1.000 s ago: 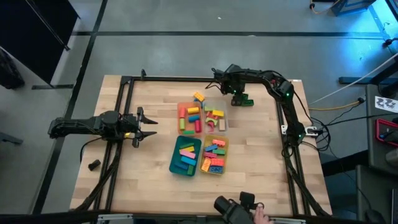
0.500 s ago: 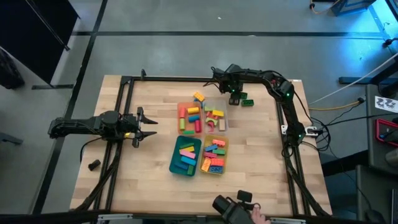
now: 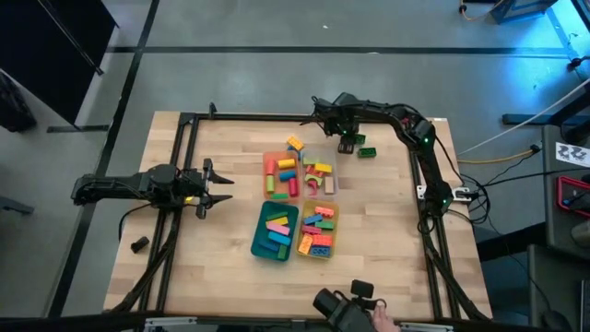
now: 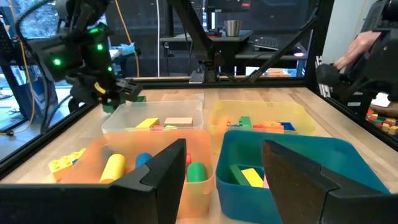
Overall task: Sort blocks by size
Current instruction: Put the top green game piece into the yellow bin
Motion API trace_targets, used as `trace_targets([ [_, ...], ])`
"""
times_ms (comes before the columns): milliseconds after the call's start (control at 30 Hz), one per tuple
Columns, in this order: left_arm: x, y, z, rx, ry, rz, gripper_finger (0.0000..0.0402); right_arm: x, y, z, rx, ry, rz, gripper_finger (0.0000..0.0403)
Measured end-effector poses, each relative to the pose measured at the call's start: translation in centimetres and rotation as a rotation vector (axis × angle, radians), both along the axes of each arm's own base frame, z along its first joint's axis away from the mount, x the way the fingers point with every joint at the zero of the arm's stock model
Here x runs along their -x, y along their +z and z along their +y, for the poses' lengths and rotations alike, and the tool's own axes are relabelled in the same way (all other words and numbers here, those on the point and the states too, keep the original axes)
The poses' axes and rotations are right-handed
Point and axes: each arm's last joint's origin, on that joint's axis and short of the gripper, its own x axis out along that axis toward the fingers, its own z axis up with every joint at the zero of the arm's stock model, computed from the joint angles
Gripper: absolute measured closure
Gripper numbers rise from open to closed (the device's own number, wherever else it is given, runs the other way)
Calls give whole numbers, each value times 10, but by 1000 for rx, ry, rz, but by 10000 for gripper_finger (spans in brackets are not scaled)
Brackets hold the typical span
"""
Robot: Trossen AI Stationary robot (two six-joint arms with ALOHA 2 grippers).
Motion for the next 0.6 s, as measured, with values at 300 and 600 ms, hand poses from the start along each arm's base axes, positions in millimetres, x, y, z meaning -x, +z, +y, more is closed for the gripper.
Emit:
trace_targets([
  [300,0,0,0,0,0,0,208,-15,48,-3,48,18,-30,261],
  [600,0,0,0,0,0,0,208,-42,104,40,-42,-4,-139,260],
])
